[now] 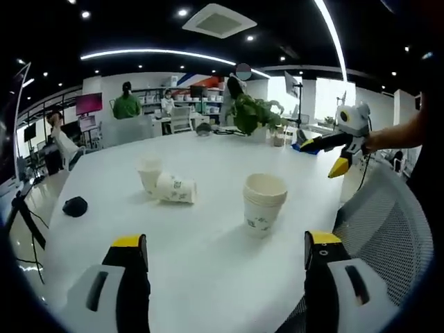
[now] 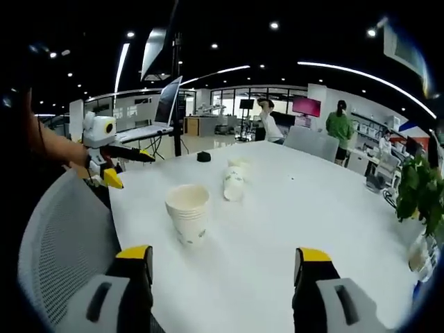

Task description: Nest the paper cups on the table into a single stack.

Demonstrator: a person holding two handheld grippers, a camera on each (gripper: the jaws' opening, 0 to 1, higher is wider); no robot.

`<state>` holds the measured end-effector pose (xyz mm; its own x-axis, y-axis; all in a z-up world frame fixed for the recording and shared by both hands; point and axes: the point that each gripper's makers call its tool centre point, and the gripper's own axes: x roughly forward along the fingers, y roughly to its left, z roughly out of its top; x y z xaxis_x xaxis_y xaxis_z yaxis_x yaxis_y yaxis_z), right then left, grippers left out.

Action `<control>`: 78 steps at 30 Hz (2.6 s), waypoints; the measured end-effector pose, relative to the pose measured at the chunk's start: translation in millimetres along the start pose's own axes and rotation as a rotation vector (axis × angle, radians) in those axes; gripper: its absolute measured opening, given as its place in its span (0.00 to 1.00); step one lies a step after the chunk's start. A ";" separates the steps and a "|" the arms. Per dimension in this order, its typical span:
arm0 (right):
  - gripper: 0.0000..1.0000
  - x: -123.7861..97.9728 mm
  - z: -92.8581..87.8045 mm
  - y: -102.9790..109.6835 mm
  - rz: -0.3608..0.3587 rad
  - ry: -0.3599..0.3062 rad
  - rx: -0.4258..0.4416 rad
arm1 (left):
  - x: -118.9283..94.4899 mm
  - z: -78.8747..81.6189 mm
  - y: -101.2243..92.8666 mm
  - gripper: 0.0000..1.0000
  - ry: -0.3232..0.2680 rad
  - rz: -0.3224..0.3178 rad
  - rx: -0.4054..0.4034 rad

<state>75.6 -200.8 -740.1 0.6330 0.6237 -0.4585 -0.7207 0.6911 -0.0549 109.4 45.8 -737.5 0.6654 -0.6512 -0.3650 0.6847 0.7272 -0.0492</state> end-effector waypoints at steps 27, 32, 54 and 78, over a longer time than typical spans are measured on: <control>1.00 -15.9 -21.7 31.7 -0.058 -0.052 0.098 | 98.1 72.6 105.2 0.65 -0.021 -0.002 0.120; 1.00 -12.6 -21.8 36.3 -0.068 -0.061 0.123 | 115.0 75.4 111.8 0.55 -0.007 0.000 0.126; 0.95 -9.0 -17.8 30.3 -0.114 -0.072 0.113 | 173.9 62.0 144.9 0.28 0.202 -0.067 0.390; 0.87 -7.5 -27.7 23.2 -0.143 -0.027 0.128 | 204.0 31.9 148.6 0.02 0.470 -0.280 0.858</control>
<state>46.3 -199.6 -762.5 0.7350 0.5245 -0.4296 -0.5824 0.8129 -0.0040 356.3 14.1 -789.6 0.3905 -0.4888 -0.7801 0.9034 0.0403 0.4269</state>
